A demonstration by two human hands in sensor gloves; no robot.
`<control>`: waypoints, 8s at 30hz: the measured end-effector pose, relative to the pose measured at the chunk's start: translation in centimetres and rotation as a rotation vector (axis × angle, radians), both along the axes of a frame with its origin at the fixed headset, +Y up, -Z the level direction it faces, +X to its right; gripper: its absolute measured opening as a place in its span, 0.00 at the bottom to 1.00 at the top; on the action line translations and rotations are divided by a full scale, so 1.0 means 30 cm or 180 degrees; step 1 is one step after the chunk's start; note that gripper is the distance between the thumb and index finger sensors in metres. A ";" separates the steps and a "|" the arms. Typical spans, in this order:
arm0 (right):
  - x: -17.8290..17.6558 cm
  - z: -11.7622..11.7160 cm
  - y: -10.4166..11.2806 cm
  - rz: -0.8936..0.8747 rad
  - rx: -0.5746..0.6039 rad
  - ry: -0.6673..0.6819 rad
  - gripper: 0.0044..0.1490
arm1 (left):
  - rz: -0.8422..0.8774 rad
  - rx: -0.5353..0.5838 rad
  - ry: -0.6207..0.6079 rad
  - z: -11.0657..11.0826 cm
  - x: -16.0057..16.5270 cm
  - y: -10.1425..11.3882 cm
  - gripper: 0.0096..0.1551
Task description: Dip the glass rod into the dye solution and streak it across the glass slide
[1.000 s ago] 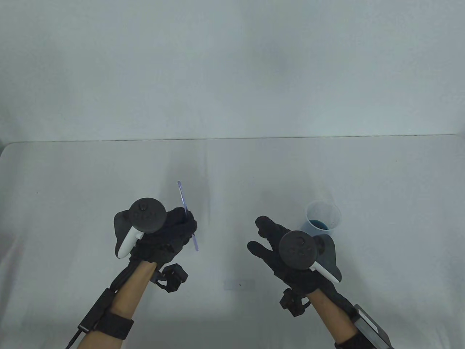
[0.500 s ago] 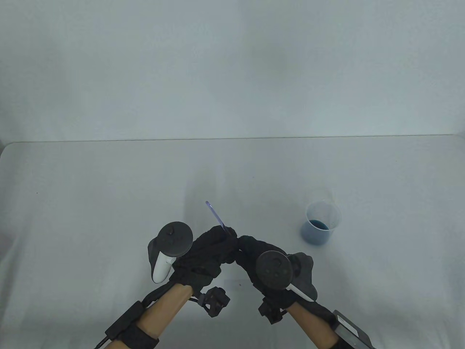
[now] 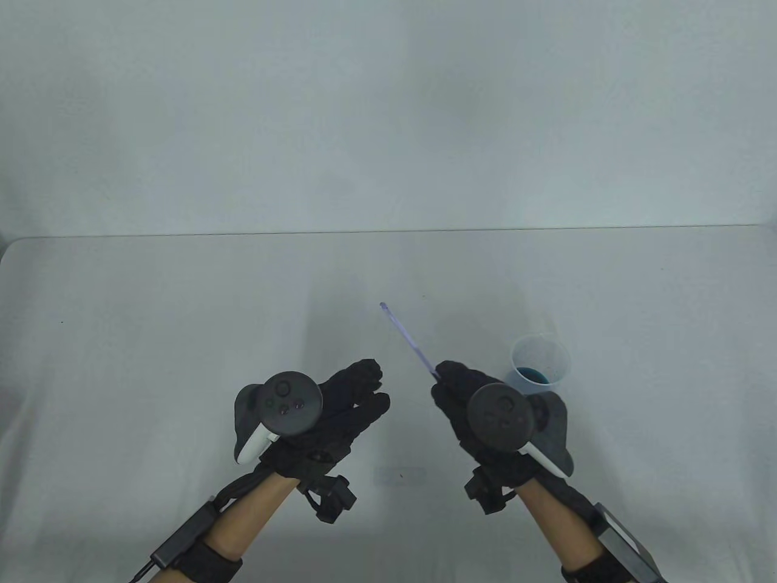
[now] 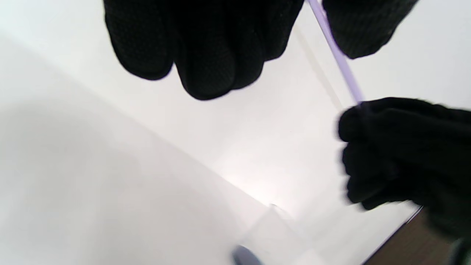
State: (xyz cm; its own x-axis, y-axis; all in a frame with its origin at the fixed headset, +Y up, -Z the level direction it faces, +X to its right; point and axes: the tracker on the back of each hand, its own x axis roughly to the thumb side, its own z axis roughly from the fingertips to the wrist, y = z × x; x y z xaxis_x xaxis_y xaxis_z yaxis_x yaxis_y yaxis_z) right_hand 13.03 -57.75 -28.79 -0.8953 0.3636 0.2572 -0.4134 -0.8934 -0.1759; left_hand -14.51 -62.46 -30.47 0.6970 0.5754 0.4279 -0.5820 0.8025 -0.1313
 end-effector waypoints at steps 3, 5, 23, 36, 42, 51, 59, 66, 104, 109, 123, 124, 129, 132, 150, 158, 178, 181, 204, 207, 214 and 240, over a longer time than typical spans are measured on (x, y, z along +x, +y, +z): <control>0.088 -0.027 0.069 0.0199 -0.0012 -0.0255 0.29 | -0.0555 0.0344 0.0048 0.002 -0.045 0.011 0.45; 0.154 -0.047 0.113 0.0374 -0.0025 -0.0476 0.28 | -0.0890 0.0530 0.0134 0.001 -0.079 0.008 0.47; 0.364 -0.283 -0.016 0.2090 -0.1442 -0.1362 0.26 | -0.1530 0.0325 0.0474 -0.008 -0.268 -0.176 0.53; 0.310 -0.348 -0.171 0.2499 -0.1683 -0.1261 0.26 | -0.1688 0.0267 0.0441 -0.008 -0.259 -0.186 0.53; 0.292 -0.353 -0.187 0.2559 -0.1701 -0.1195 0.26 | -0.1721 0.0257 0.0423 -0.008 -0.252 -0.189 0.53; 0.286 -0.364 -0.189 0.2653 -0.1731 -0.1251 0.26 | -0.1783 0.0247 0.0439 -0.007 -0.248 -0.188 0.53; 0.291 -0.362 -0.120 0.2527 -0.1653 -0.1251 0.26 | -0.1758 0.0241 0.0456 -0.009 -0.250 -0.187 0.53; 0.295 -0.365 -0.151 0.2582 -0.1742 -0.1241 0.26 | -0.1769 0.0236 0.0450 -0.010 -0.249 -0.189 0.53; 0.357 -0.287 0.059 0.2269 -0.1348 -0.1381 0.26 | -0.1837 0.0295 -0.0012 -0.004 -0.112 -0.191 0.49; 0.337 -0.216 0.154 0.2074 -0.1013 -0.1204 0.26 | -0.1996 0.0185 -0.0343 -0.001 -0.013 -0.247 0.47; 0.087 -0.079 -0.012 0.1583 -0.0999 0.0086 0.26 | -0.2494 -0.0018 -0.0773 0.004 0.160 -0.422 0.40; 0.075 -0.074 -0.027 0.1594 -0.1020 0.0136 0.26 | -0.2502 -0.0026 -0.0784 0.006 0.164 -0.425 0.39; -0.008 -0.054 -0.142 0.1691 -0.1196 0.0477 0.26 | -0.2601 0.0041 -0.0777 0.015 0.177 -0.452 0.38; -0.049 -0.051 -0.187 0.1734 -0.1257 0.0596 0.26 | -0.2589 0.0029 -0.0764 0.018 0.177 -0.451 0.37; -0.164 -0.047 -0.287 0.1896 -0.1390 0.0812 0.26 | -0.2693 0.0181 -0.0772 0.028 0.188 -0.449 0.32; -0.163 -0.046 -0.282 0.1921 -0.1407 0.0804 0.26 | -0.2696 0.0175 -0.0768 0.029 0.190 -0.449 0.32; -0.083 -0.045 -0.257 0.2128 -0.1560 0.0621 0.26 | -0.2702 0.0168 -0.0761 0.030 0.191 -0.446 0.32; -0.080 -0.045 -0.254 0.2153 -0.1561 0.0609 0.26 | -0.2699 0.0168 -0.0762 0.030 0.191 -0.446 0.32; 0.210 -0.126 0.175 0.1441 -0.0717 -0.0502 0.26 | -0.2698 0.0170 -0.0764 0.030 0.190 -0.445 0.32; 0.293 -0.164 0.188 0.1497 -0.0706 -0.0899 0.26 | -0.2698 0.0169 -0.0764 0.030 0.190 -0.445 0.32; 0.397 -0.254 0.040 0.1682 -0.1160 -0.1272 0.26 | -0.2690 0.0170 -0.0764 0.030 0.190 -0.445 0.32; 0.335 -0.300 -0.263 0.1993 -0.1438 -0.1225 0.26 | -0.2694 0.0188 -0.0754 0.033 0.189 -0.446 0.32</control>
State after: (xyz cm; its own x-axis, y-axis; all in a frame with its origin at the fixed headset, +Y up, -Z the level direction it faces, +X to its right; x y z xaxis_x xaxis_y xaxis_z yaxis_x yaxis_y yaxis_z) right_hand 23.08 -65.62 -37.80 -0.9602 -0.2318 -0.1556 0.1941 -0.9549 0.2246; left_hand -8.84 -75.85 -29.46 0.7686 -0.1217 0.6280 0.2485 0.9614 -0.1178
